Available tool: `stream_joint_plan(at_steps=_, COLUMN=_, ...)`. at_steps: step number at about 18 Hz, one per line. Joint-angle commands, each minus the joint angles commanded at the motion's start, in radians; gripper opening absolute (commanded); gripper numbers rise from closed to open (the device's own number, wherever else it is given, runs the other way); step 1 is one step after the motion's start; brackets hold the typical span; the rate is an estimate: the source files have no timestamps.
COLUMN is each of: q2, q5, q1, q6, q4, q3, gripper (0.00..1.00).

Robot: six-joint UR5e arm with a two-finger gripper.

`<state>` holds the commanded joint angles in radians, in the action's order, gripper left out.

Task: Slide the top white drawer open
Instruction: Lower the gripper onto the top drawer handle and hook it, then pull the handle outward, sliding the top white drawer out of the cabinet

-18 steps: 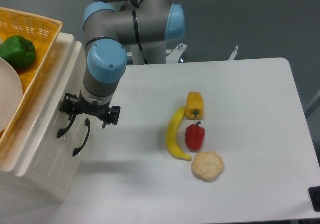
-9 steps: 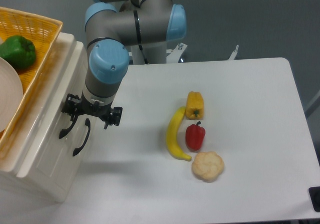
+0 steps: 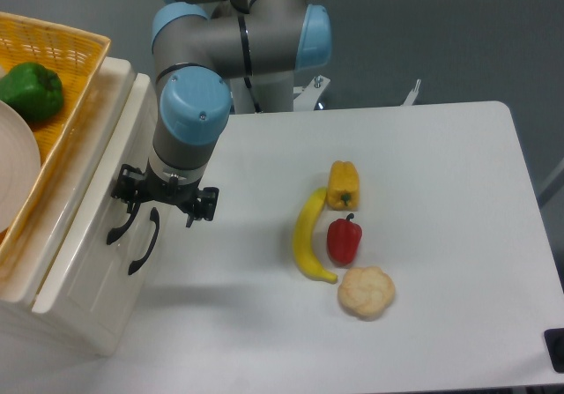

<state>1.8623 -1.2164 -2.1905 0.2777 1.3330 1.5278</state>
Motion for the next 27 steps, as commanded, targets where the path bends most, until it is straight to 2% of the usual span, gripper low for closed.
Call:
stream_joint_plan(at_steps=16, q2=0.006, q5=0.000, q1=0.006, q6=-0.002, q4=0.002, q3=0.002, gripper=1.00)
stream_joint_plan(at_steps=27, q2=0.005, q5=-0.012, q1=-0.028, q6=0.028, q4=-0.003, q3=-0.003, gripper=1.00)
